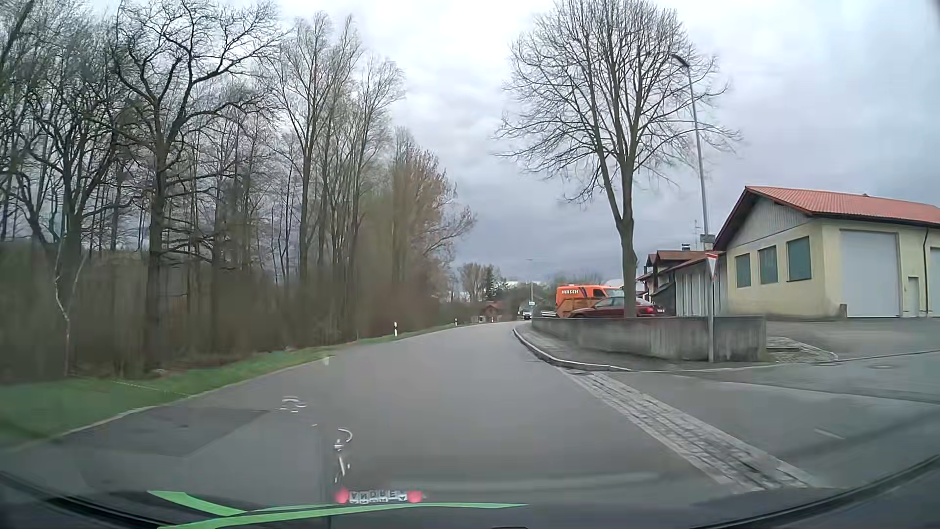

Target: Follow the waypoints while adhering to traffic rules and regulations

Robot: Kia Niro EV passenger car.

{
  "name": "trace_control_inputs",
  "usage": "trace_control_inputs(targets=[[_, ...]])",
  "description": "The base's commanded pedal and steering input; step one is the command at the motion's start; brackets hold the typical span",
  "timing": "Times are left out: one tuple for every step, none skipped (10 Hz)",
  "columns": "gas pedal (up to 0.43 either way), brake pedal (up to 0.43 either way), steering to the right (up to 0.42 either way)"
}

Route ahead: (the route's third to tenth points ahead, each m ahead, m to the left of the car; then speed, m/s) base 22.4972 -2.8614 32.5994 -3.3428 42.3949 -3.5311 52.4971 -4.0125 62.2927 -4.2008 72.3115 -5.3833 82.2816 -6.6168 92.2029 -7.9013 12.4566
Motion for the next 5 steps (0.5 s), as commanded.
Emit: trace_control_inputs(targets=[[0.087,0.000,0.003],[0.087,0.000,0.003],[0.087,0.000,0.003],[0.087,0.000,0.003],[0.087,0.000,0.003]])
